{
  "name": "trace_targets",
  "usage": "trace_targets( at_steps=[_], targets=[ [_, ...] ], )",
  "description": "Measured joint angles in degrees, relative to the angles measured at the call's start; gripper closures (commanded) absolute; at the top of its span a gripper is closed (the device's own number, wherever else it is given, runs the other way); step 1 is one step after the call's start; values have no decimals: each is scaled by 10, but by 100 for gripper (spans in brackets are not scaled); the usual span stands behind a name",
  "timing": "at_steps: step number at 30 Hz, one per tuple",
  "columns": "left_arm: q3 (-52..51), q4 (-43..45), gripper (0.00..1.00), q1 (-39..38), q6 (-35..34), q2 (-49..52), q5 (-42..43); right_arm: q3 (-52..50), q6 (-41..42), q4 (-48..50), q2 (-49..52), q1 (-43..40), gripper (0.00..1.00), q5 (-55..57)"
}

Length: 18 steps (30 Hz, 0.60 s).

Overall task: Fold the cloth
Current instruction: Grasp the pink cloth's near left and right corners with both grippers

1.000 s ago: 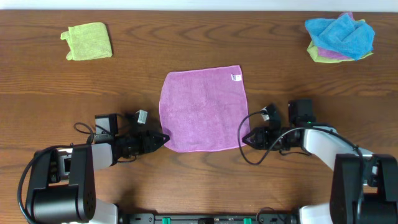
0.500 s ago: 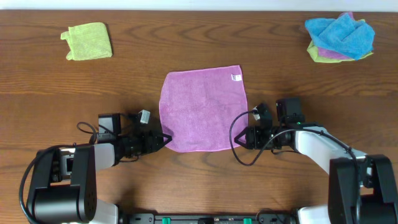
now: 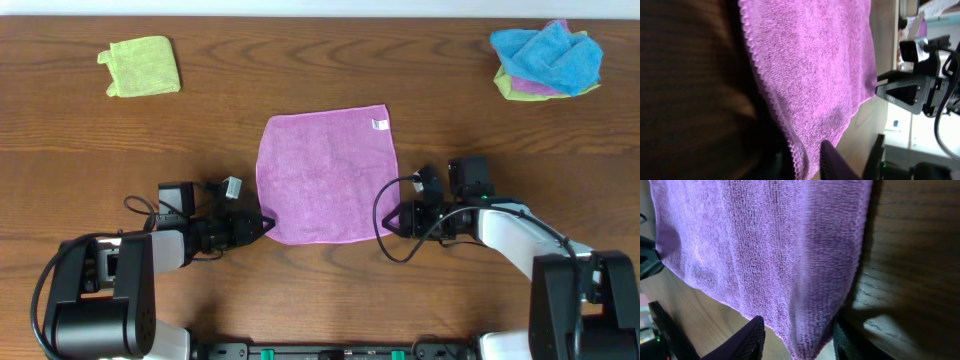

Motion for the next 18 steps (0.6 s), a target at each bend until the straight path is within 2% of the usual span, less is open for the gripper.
trace_targets(
  at_steps=[1,3,9,11,12,18],
  targets=[
    [0,0,86,0,1,0,0,0,1,0,0,-1,55,0],
    [0,0,94,0,2,0,0,0,2,0,0,-3,57,1],
    [0,0,94,0,0,0,0,0,2,0,0,-3,57,4],
    [0,0,94,0,0,0,0,0,2,0,0,-3,66,5],
    [0,0,94,0,0,0,0,0,3,0,0,-3,67,11],
    [0,0,94,0,-11,0,7,0,5,-1,0,-3,64,19]
  ],
)
